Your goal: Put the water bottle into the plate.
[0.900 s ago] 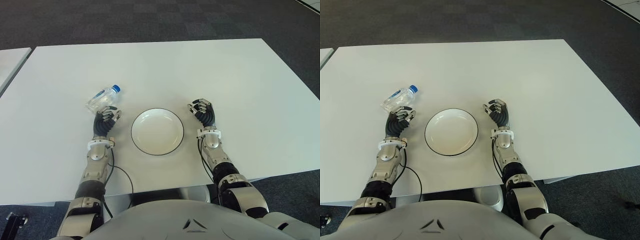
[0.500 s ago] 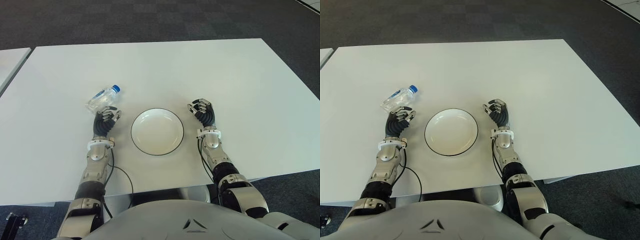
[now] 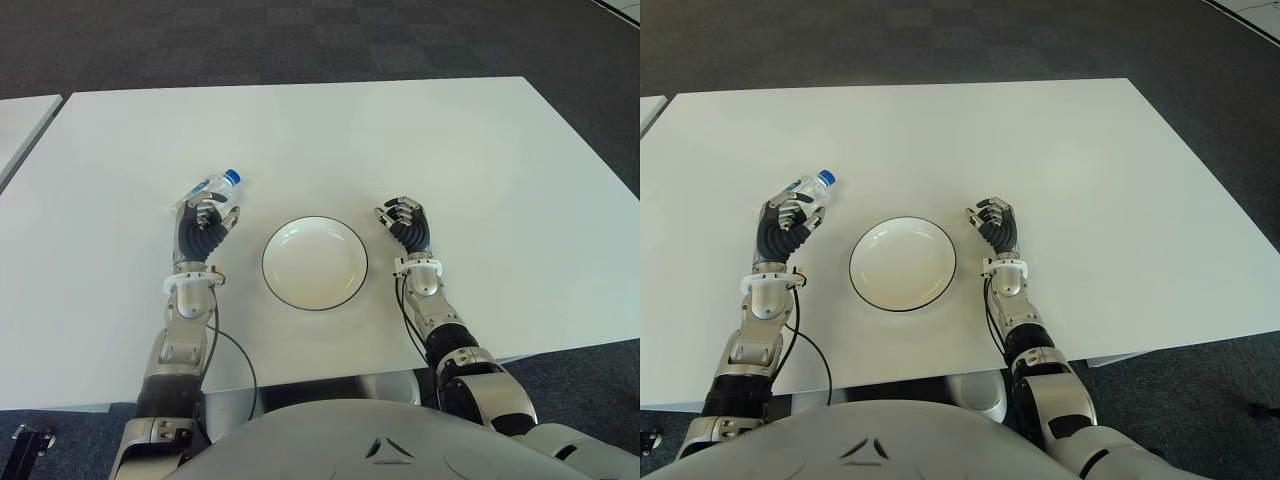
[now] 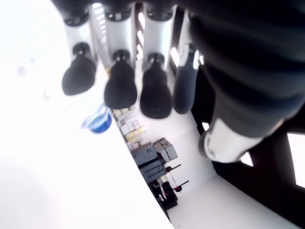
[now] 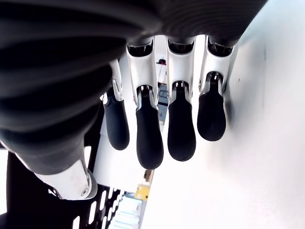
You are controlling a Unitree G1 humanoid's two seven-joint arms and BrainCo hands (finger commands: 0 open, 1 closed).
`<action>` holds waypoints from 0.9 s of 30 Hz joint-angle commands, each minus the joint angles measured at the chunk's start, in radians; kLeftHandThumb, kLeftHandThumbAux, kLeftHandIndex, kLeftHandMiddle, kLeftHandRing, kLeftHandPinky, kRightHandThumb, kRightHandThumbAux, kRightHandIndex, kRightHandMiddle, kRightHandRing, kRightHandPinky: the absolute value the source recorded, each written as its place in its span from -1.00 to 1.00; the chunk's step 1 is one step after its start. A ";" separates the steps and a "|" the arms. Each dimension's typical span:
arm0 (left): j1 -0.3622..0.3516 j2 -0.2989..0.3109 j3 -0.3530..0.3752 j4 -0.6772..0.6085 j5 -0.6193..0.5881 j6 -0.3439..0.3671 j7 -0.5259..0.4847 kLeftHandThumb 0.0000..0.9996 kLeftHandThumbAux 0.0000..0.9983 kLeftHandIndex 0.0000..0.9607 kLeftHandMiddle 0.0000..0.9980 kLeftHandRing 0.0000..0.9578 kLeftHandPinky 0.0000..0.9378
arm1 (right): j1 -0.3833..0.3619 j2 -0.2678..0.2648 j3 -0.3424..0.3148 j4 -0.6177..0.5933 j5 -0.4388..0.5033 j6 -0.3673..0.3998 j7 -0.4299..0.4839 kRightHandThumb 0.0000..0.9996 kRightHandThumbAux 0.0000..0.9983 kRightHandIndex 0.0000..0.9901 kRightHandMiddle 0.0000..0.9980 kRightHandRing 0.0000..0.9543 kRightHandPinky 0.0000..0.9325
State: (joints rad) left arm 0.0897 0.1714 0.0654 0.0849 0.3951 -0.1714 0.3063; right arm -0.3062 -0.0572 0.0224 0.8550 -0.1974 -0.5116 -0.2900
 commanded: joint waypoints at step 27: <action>-0.268 0.236 -0.169 0.323 0.474 0.180 0.353 0.11 0.32 -0.55 -0.60 -0.65 -0.71 | 0.011 0.001 0.006 0.008 -0.006 0.042 0.001 0.41 0.46 -0.13 0.23 0.31 0.36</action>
State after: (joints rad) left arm -0.1334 0.3780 -0.0812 0.3277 0.8477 0.0102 0.6362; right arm -0.3064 -0.0581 0.0231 0.8525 -0.1992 -0.4985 -0.2918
